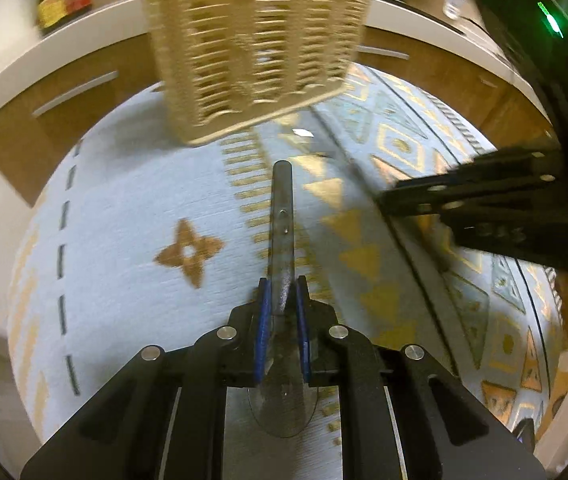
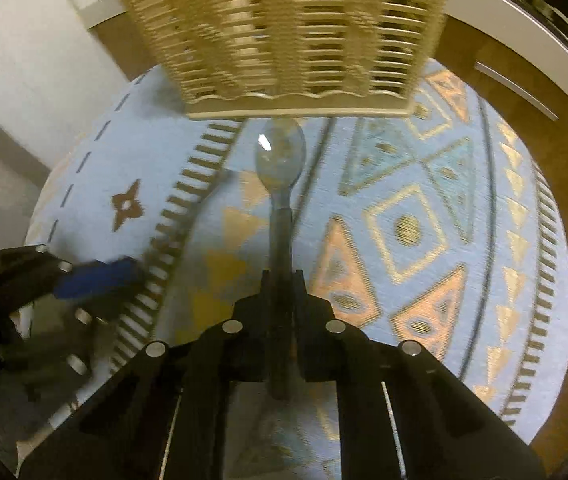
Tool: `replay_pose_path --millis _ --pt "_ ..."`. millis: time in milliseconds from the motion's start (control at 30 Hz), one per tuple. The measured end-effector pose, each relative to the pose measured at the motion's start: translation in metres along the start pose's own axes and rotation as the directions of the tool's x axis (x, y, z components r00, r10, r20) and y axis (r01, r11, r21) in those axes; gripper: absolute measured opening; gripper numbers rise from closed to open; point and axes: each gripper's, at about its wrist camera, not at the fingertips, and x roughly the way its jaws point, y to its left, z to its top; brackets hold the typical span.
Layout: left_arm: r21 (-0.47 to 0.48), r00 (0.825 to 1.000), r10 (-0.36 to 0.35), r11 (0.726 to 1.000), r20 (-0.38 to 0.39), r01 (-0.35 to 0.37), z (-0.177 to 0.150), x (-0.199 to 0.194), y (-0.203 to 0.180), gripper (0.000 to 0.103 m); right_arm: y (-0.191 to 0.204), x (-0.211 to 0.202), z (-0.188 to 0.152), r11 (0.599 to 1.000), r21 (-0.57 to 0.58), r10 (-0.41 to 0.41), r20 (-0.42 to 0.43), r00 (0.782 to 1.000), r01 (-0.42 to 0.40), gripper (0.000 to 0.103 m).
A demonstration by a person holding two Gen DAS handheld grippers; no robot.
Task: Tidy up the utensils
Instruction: 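Lower both tools to the table and grasp a clear spoon with each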
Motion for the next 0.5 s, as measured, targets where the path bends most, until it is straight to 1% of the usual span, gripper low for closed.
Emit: replay_pose_path --millis 67,133,300,367,400,467,500 --pt "-0.036 1.0 0.012 0.999 -0.001 -0.012 -0.002 -0.002 0.007 0.011 -0.008 -0.001 -0.001 1.0 0.024 -0.006 -0.007 1.0 0.006 0.008" --pt "-0.063 1.0 -0.012 0.998 -0.013 0.012 -0.003 -0.004 0.011 0.011 -0.013 -0.001 -0.002 0.999 0.037 -0.004 -0.018 1.0 0.005 0.008" --pt "-0.067 0.996 -0.074 0.995 -0.049 0.071 0.009 -0.001 0.013 0.012 -0.019 0.0 -0.004 0.999 0.047 0.015 -0.044 0.999 -0.013 0.009" --pt "-0.063 0.994 -0.089 0.994 -0.062 0.085 0.016 0.003 0.013 0.014 -0.024 -0.002 -0.003 0.999 0.046 0.027 -0.055 0.998 -0.024 0.011" --pt "-0.07 0.993 -0.094 0.994 -0.073 0.089 0.021 0.005 0.017 0.014 -0.025 -0.002 -0.001 0.999 0.046 0.028 -0.058 0.998 -0.025 0.014" --pt "-0.062 0.99 -0.104 0.993 -0.093 0.098 0.027 0.01 0.018 0.014 -0.027 -0.003 0.004 0.999 0.044 0.028 -0.051 0.998 -0.025 0.026" --pt "-0.056 0.989 -0.104 0.994 -0.102 0.099 0.029 0.012 0.019 0.014 -0.032 -0.007 0.004 0.999 0.046 0.023 -0.048 0.999 -0.021 0.037"
